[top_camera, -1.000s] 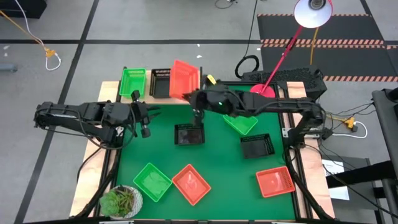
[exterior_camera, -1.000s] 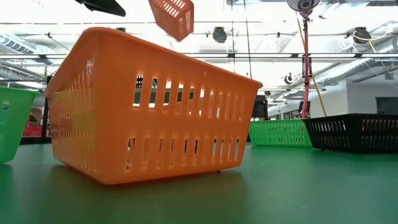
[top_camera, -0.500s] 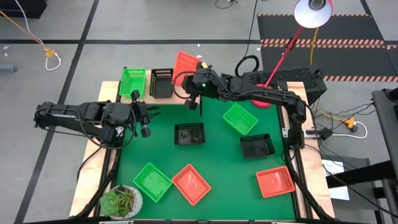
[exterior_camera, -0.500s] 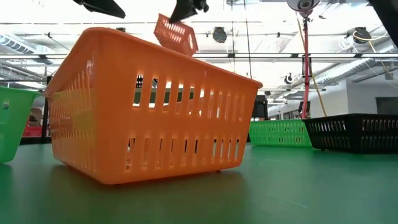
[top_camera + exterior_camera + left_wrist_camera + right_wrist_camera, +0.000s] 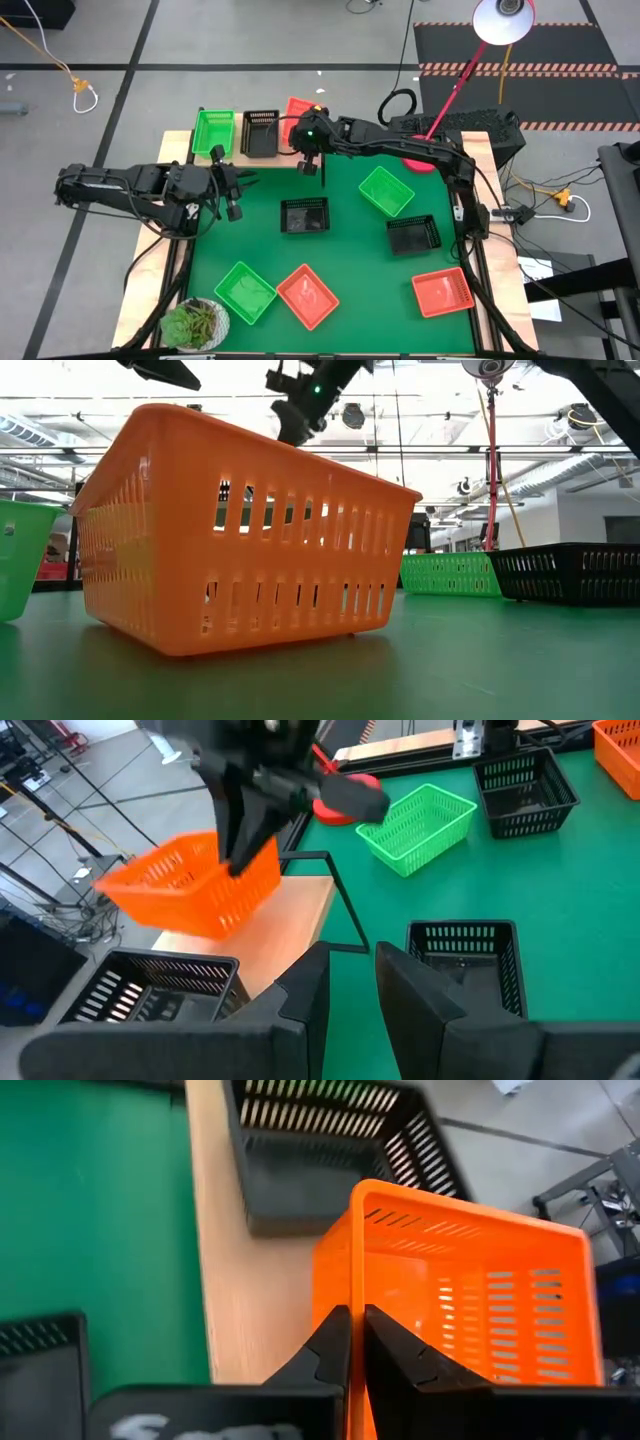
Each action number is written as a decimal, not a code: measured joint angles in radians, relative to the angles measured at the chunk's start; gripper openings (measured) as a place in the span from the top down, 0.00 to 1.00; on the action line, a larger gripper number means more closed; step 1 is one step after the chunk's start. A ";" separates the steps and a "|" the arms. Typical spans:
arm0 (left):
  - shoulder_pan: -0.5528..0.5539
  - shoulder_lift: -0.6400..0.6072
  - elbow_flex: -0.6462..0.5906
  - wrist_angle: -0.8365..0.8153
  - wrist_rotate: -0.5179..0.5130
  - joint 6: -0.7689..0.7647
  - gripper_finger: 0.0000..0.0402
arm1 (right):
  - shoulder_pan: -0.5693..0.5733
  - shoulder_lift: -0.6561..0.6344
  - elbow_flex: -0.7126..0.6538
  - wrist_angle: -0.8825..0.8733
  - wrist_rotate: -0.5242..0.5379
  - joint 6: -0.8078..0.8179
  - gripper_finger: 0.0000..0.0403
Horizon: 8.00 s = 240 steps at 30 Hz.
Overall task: Stack baskets on shelf by color
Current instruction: Put the middle orange basket on the shelf, then stack the left black basket on top of the other black basket on the shelf
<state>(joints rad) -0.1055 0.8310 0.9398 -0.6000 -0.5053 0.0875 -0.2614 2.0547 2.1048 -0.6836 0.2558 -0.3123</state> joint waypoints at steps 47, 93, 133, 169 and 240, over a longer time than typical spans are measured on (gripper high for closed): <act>0.000 0.000 0.000 -0.002 0.000 0.001 0.78 | 0.018 -0.001 -0.117 0.019 -0.071 -0.067 0.88; -0.009 0.054 0.001 0.016 0.041 0.015 0.78 | 0.332 -0.290 -0.116 -0.337 -0.022 0.236 0.59; -0.026 0.723 0.000 -0.079 0.173 0.656 0.75 | 0.637 -1.070 -1.162 0.247 0.106 0.361 0.60; -0.110 0.721 -0.038 0.070 0.181 0.710 0.95 | 0.637 -1.065 -1.162 0.245 0.105 0.350 0.60; 0.459 0.890 1.032 -0.970 0.182 0.221 0.96 | 0.636 -1.065 -1.162 0.245 0.109 0.353 0.60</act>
<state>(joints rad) 0.3534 1.7207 1.9717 -1.5698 -0.3235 0.3084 0.3748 0.9897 0.9428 -0.4381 0.3653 0.0406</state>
